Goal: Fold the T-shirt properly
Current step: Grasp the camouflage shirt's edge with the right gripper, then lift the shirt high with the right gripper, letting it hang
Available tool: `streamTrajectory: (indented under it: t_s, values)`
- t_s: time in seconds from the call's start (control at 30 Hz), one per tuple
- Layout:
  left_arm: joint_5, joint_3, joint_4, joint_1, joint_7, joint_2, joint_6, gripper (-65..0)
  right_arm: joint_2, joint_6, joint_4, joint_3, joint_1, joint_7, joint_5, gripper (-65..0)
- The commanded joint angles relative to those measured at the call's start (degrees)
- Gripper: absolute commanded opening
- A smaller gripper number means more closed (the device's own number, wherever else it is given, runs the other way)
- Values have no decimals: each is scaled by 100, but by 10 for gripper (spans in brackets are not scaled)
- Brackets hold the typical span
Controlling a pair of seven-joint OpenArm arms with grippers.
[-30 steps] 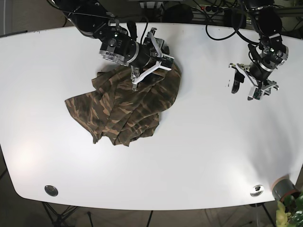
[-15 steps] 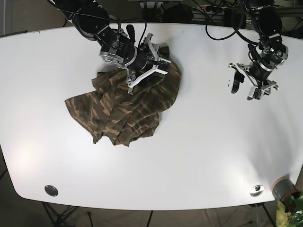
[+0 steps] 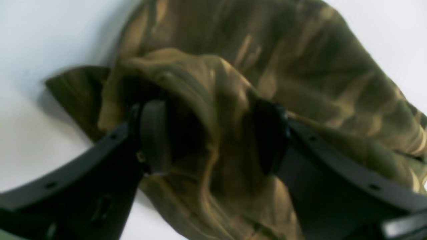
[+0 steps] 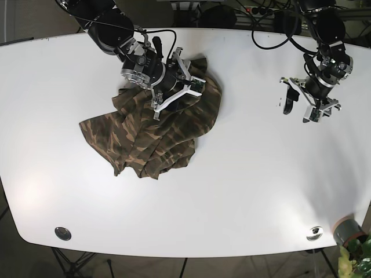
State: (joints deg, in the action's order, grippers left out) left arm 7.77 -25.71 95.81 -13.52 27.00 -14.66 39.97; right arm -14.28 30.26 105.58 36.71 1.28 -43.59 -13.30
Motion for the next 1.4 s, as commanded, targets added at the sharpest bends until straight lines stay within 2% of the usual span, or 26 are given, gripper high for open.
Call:
streamTrajectory:
  t_s: [0.0,0.07,0.17,0.27,0.43,0.53,0.6,0.73,0.8,0.9,1.07,1.37]
  values:
    - [89,-18,94,38,-147,-77,3,-306,17,-15,57,8,-53,109,33,-373]
    - [89,-18,94,38,-147,-77,3,-306,26,-15,49,17,-62,109,68,-471]
    - [89,-18,94,38,-147,-77,3,-306,184,-15,49,8,-53,109,42,-575]
    - [89,-18,94,46,-147,-77,3,-306,316,-24,84,-1,-44,100,25,-633]
    - [89,-18,94,55,-147,-77,3,-306,562,-33,339,-53,-44,74,25,-629]
    - [98,-18,111,64,-147,-77,3,-306,782,-121,497,-352,-97,74,25,-629]
    - [115,-18,155,73,-147,-77,3,-306,993,-94,550,-660,-282,82,25,-629]
    - [660,-35,155,125,-147,-77,3,-306,1195,-85,541,-1108,-897,100,77,-629]
    - [1021,-44,155,143,-147,-86,3,-306,1222,-85,523,-1231,-1398,100,77,-629]
    - [1232,-53,349,125,-147,-86,3,-306,1222,-85,515,-1328,-2119,74,77,-629]
    - [1267,-53,727,-42,-138,19,3,-306,1222,-85,550,-1495,-3051,-173,77,-629]
    - [1241,-246,1052,-200,-129,547,3,-306,1204,-77,286,-1565,-4792,-656,86,-629]
